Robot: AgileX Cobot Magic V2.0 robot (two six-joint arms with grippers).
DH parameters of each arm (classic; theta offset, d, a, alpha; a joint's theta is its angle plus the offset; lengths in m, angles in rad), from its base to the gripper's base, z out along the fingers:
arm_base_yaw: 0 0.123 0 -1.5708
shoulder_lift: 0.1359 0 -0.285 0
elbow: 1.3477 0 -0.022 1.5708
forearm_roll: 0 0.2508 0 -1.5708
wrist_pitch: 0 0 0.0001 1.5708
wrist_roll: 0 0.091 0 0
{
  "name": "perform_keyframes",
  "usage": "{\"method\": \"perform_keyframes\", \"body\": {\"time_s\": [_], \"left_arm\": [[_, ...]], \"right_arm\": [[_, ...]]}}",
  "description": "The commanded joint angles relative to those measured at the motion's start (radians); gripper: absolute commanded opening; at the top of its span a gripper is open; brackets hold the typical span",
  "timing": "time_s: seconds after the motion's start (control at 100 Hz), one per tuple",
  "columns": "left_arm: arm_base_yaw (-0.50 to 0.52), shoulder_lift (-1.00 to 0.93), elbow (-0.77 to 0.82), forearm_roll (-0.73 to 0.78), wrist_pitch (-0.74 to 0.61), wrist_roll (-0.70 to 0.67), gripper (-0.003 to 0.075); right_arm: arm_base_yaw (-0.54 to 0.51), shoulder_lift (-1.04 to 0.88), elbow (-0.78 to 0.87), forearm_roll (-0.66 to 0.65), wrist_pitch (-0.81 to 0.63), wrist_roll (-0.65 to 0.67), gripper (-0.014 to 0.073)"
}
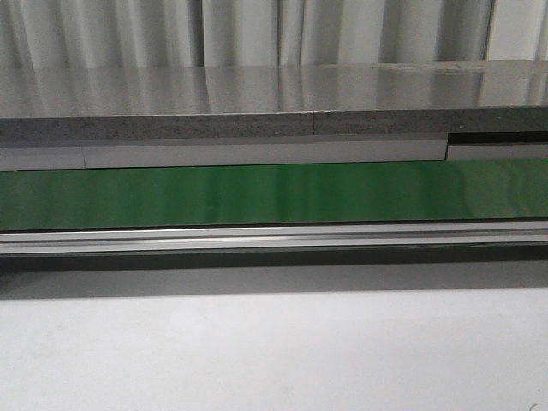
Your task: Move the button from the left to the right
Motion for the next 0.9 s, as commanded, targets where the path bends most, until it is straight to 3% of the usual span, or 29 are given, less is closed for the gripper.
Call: {"method": "perform_keyframes", "body": {"time_s": [0.0, 0.55, 0.64, 0.81, 0.89], "left_arm": [[-0.003, 0.019, -0.056, 0.005, -0.021, -0.043, -0.0021], [-0.003, 0.019, -0.058, -0.006, -0.011, -0.043, -0.0006], [-0.003, 0.019, -0.058, -0.003, 0.003, -0.041, 0.0102], [-0.003, 0.019, -0.058, 0.01, 0.015, -0.041, 0.0502], [-0.003, 0.019, -0.058, 0.01, 0.011, -0.041, 0.0608]], "right_arm": [[-0.005, -0.022, -0.016, -0.014, -0.074, 0.001, -0.0068], [-0.005, -0.022, -0.016, -0.014, -0.074, 0.001, -0.0068], [-0.005, -0.022, -0.016, -0.014, -0.074, 0.001, -0.0068], [-0.005, -0.022, -0.016, -0.014, -0.074, 0.001, -0.0068], [-0.005, -0.022, -0.016, -0.014, -0.074, 0.001, -0.0068]]}}
